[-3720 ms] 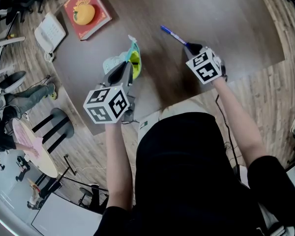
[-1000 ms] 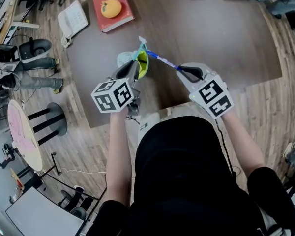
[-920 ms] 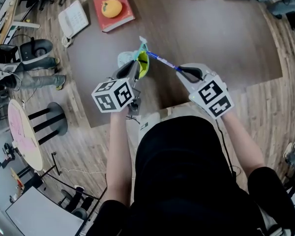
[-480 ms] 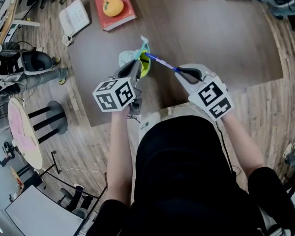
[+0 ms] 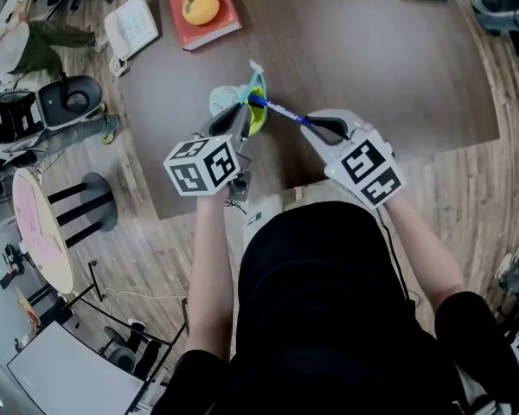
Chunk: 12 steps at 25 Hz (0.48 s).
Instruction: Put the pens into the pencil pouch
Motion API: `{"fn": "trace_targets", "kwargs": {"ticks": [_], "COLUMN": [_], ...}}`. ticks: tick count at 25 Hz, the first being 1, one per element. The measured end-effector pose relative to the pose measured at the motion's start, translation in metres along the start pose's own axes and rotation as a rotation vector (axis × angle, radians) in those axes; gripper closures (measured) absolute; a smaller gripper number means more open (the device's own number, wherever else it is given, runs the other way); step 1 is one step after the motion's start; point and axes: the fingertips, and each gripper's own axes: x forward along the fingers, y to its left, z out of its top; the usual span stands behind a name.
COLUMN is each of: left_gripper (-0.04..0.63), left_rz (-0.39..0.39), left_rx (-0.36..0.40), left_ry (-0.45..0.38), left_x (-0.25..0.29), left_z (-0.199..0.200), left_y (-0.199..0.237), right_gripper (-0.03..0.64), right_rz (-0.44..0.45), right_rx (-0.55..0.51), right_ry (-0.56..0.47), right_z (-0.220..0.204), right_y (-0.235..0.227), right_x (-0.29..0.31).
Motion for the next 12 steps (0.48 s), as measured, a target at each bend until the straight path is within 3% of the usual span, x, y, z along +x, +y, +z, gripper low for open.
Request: {"fn": "trace_targets", "kwargs": {"ticks": [12], "left_gripper": [0.572], "left_rz": [0.0], "left_rx": [-0.005], "left_ry": [0.0], "left_x": [-0.003], "left_z": [-0.001], "left_y": [-0.001], "right_gripper": [0.577], "right_rz": [0.043], "right_rx": [-0.011], "right_ry": [0.002], "right_z": [0.012], "right_y": [0.008], "right_x": [0.025]}}
